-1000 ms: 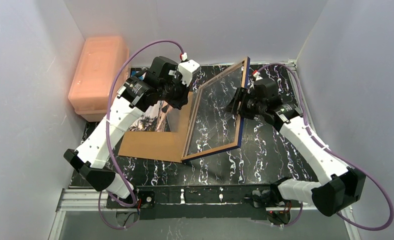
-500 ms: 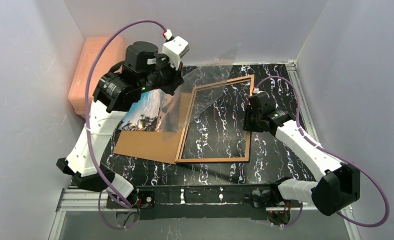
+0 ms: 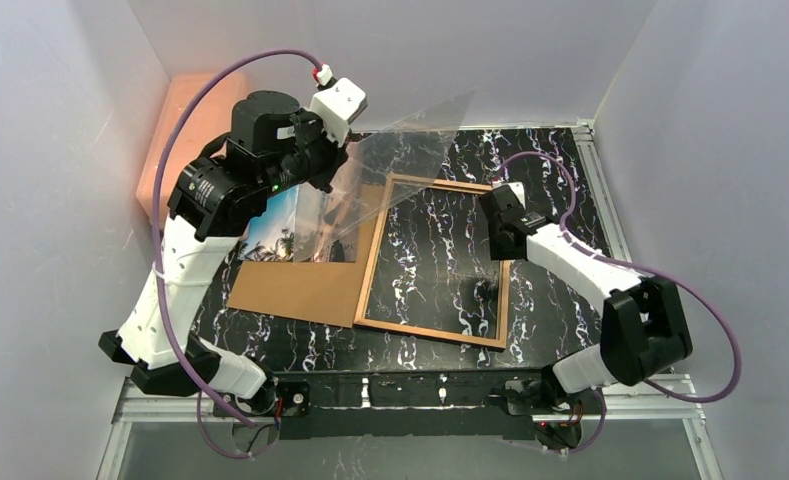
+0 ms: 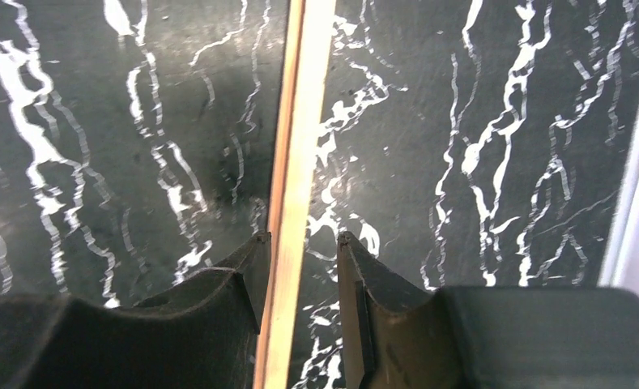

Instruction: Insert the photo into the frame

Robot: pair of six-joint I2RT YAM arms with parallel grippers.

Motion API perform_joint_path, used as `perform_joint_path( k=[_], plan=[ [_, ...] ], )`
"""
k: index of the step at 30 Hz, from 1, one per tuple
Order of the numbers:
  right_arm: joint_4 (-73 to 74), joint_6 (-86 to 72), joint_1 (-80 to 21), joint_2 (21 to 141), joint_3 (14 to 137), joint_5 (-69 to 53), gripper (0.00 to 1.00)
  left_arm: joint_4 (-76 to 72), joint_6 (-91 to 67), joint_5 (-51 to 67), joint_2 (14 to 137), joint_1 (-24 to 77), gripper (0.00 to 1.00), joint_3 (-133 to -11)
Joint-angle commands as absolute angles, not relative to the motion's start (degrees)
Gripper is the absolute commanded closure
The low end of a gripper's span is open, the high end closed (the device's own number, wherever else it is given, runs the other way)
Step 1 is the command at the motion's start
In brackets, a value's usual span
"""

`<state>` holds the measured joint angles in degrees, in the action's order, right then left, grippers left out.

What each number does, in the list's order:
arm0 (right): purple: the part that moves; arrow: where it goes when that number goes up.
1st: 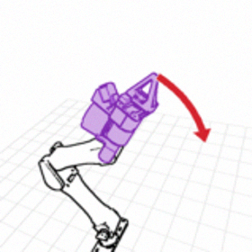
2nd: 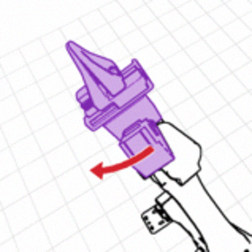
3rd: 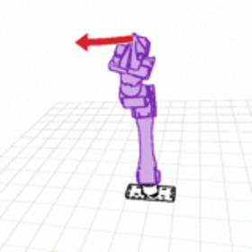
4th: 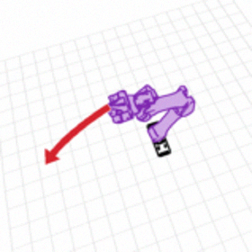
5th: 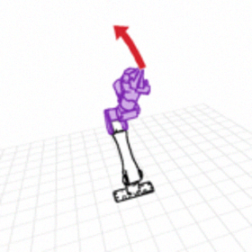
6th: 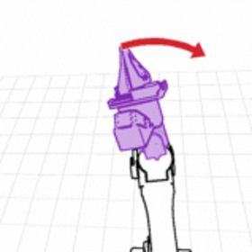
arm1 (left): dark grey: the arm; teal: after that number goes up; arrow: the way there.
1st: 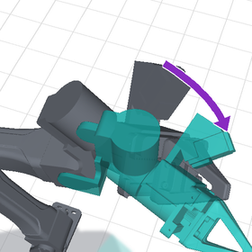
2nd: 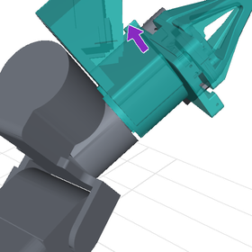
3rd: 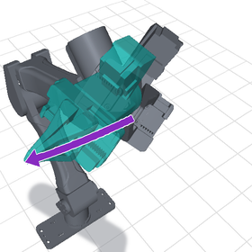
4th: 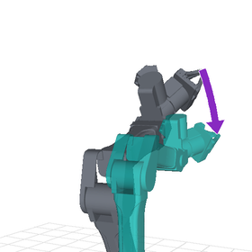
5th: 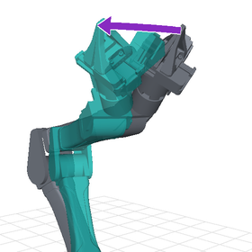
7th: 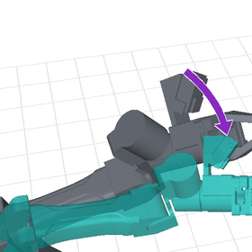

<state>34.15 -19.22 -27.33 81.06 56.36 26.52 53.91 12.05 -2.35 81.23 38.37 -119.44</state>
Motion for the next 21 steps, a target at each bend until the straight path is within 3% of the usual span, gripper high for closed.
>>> perform_joint_path(
  k=[1,10,15,21],
  plan=[
    [30.5,-14.3,-26.4,84.2,57.3,34.9,0.56,52.0,12.6,-2.9,78.3,38.1,1.00,-118.2],
    [29.0,-14.0,-23.4,87.7,58.8,31.4,0.51,52.8,11.4,-1.9,77.9,38.1,1.00,-116.9],
    [25.7,-20.4,-23.3,81.4,59.3,16.7,0.33,52.8,11.9,-2.1,77.3,38.1,1.00,-115.4],
    [19.2,-39.8,-23.4,74.1,66.7,-6.7,0.11,47.4,17.1,-0.6,72.2,38.1,1.00,-105.6]
  ],
)
